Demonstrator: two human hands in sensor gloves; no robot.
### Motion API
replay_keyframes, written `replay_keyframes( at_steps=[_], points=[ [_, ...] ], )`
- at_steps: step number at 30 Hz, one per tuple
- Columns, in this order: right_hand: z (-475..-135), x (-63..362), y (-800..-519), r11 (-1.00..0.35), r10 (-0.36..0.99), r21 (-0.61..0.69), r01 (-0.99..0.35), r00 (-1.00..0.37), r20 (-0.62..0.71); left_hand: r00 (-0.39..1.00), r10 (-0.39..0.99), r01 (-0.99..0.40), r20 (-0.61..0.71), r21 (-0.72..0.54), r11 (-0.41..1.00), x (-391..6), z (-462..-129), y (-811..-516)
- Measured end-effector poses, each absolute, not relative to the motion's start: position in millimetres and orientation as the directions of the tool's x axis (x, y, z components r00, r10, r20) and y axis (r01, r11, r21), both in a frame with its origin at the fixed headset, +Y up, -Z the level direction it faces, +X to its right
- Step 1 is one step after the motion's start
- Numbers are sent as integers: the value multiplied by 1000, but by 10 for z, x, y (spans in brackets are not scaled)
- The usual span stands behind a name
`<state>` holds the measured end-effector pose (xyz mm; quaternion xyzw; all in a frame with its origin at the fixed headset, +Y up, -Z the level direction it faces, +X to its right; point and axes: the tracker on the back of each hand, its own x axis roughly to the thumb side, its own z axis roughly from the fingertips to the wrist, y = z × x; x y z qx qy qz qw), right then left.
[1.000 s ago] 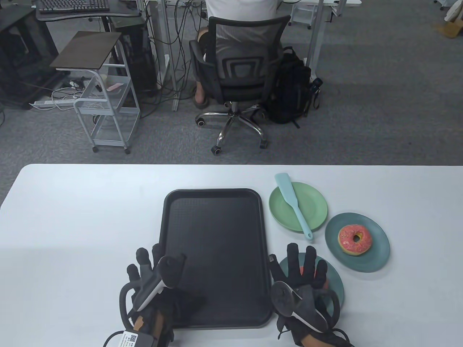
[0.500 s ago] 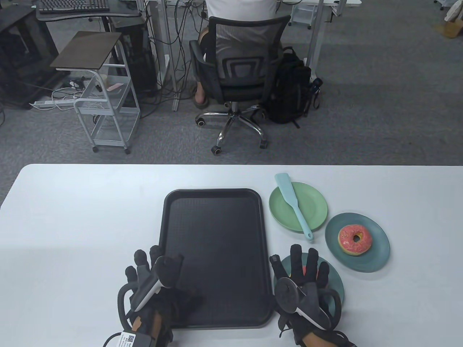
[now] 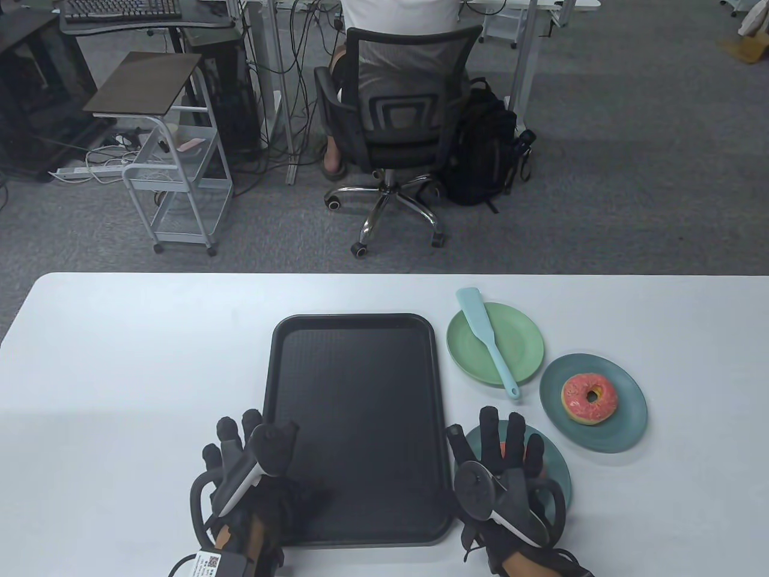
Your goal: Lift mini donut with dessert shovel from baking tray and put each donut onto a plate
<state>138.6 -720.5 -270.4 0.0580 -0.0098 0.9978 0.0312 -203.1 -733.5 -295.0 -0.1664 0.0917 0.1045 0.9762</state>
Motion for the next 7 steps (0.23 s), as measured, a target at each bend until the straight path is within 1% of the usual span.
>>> replay_keyframes(
  at_steps=[7],
  points=[
    [-2706,1390,-7210,-997,70,-10,-71,-992,108,960,183,-244,-214,-307,920,-2038,-2953,-7347]
  ],
)
